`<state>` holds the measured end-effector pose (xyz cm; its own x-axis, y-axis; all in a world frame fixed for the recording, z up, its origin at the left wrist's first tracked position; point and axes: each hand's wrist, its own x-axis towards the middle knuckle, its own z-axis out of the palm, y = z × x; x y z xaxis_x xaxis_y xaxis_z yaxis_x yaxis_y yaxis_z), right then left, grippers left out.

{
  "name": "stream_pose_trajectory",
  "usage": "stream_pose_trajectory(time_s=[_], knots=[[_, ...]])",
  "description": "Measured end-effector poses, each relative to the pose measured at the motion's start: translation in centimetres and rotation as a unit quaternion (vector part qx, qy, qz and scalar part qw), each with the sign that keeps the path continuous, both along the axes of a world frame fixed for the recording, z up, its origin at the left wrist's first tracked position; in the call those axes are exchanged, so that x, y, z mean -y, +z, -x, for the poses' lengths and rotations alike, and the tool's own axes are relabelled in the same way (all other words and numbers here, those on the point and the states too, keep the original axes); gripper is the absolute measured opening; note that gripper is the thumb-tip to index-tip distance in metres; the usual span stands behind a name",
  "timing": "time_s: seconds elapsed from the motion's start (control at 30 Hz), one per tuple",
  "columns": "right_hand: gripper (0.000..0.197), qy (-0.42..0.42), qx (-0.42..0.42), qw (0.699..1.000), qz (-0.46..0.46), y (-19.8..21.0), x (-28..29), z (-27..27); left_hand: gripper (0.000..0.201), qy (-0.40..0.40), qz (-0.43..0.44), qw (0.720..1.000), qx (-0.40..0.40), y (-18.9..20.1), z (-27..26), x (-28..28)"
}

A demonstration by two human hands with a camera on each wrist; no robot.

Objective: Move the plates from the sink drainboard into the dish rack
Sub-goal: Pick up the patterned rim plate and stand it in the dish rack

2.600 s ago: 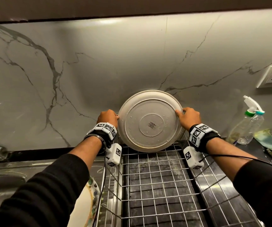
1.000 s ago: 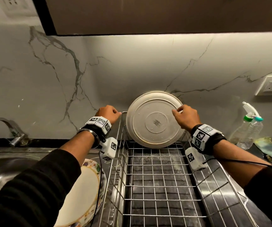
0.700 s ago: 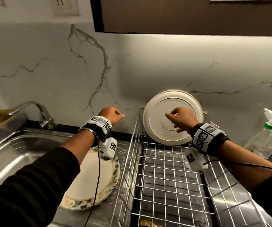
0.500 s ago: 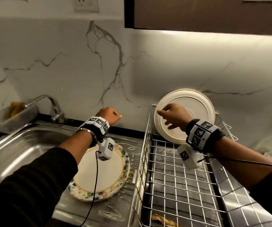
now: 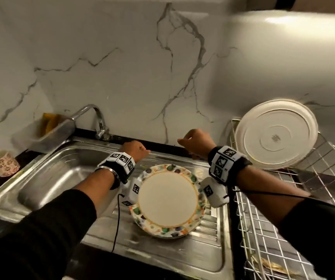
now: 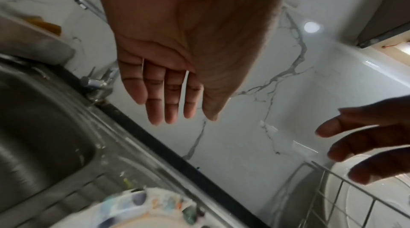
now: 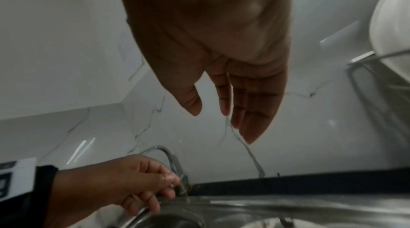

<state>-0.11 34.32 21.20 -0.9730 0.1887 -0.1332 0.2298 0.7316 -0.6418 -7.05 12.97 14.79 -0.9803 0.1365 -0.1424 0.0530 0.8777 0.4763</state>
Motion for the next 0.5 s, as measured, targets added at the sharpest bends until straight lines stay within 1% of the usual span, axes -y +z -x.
stream_pose_trajectory(time_s=[0.1,0.17,0.23,0.3,0.33,0.37,0.43,0.5], knots=[[0.043,-0.005,0.047,0.997,-0.055,-4.1,2.2,1.0,0.042,-0.004,-0.013,0.999,0.034,-3.3,0.3,2.2],[0.043,-0.018,0.068,0.994,-0.084,-7.1,2.5,0.8,0.045,-0.012,-0.015,0.998,0.059,-5.7,0.1,3.1],[0.045,-0.038,0.091,0.990,-0.105,-10.2,2.4,0.3,0.048,-0.028,0.003,0.996,0.080,-8.2,-0.1,3.7],[0.048,-0.053,0.124,0.984,-0.118,-13.2,1.7,-0.6,0.041,-0.043,0.029,0.994,0.093,-10.3,-0.3,4.1],[0.051,-0.054,0.141,0.981,-0.125,-14.4,1.2,-1.2,0.036,-0.055,0.045,0.993,0.095,-11.1,-0.5,4.2],[0.055,-0.058,0.155,0.977,-0.133,-15.5,0.7,-1.8,0.035,-0.065,0.057,0.992,0.097,-11.9,-0.5,4.2],[0.063,-0.078,0.177,0.970,-0.149,-17.5,-0.5,-2.9,0.039,-0.085,0.073,0.988,0.110,-13.0,-0.5,3.8],[0.067,-0.103,0.203,0.963,-0.145,-18.9,-1.5,-3.9,0.043,-0.096,0.087,0.985,0.115,-13.5,-0.4,3.4]])
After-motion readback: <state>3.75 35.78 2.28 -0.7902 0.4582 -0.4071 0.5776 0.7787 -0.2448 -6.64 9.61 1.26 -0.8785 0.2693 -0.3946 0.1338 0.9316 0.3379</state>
